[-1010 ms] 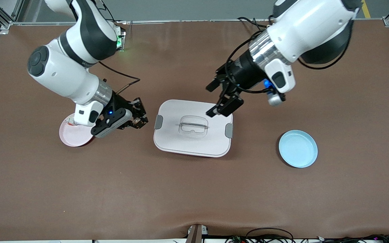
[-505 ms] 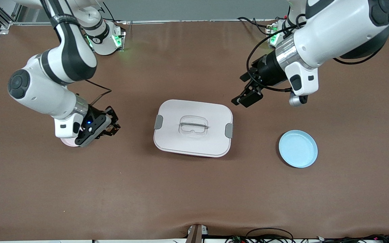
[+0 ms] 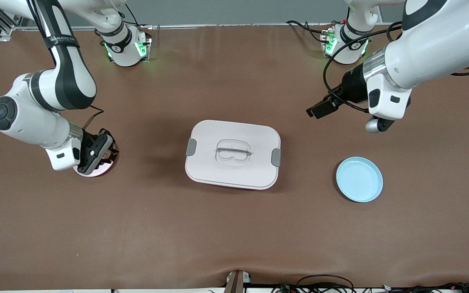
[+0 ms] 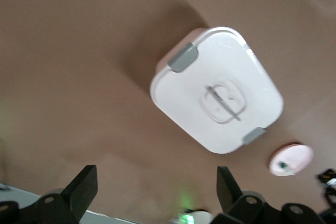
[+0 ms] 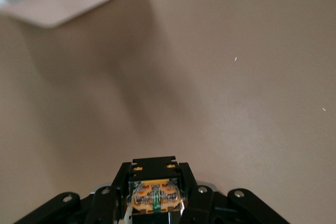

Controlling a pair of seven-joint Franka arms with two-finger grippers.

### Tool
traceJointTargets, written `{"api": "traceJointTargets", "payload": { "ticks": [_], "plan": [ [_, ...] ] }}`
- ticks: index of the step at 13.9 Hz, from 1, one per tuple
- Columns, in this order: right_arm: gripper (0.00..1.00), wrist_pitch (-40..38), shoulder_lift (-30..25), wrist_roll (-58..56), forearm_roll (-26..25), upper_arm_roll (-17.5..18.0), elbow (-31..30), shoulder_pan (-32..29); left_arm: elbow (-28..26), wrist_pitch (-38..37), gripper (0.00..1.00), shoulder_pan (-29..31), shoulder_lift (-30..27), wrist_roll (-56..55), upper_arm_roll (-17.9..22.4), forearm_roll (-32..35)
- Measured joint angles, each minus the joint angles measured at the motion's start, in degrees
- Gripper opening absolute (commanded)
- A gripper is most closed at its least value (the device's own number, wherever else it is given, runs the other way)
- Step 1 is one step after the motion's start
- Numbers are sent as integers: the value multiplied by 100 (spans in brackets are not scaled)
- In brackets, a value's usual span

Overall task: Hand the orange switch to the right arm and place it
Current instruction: 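Carry the switch with the right gripper over the pink plate while the left gripper returns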

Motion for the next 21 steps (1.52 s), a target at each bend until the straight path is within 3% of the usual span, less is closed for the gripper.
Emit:
{"api": "traceJointTargets", "payload": {
  "ticks": [3, 8, 13, 17, 21],
  "plan": [
    [0, 404, -108, -640, -334, 2, -441, -153, 35, -382, 100, 27, -37, 1031, -1, 592],
    [0, 1828, -189, -2482, -403, -2, -1535, -826, 152, -824, 100, 491, -114, 3473, 9, 1584],
    [0, 2309, -166, -3118, -680, -5, -1932, -1182, 114, -904, 100, 1290, -320, 4751, 26, 1713],
    [0, 2771, -10, -3118, -969, -5, -2125, -1216, -392, -515, 100, 1730, -463, 5726, 23, 1716],
    [0, 3196, 278, -3118, -1063, -5, -2239, -1285, -1372, 230, 100, 1986, -1126, 6265, 21, 1714]
  ]
}}
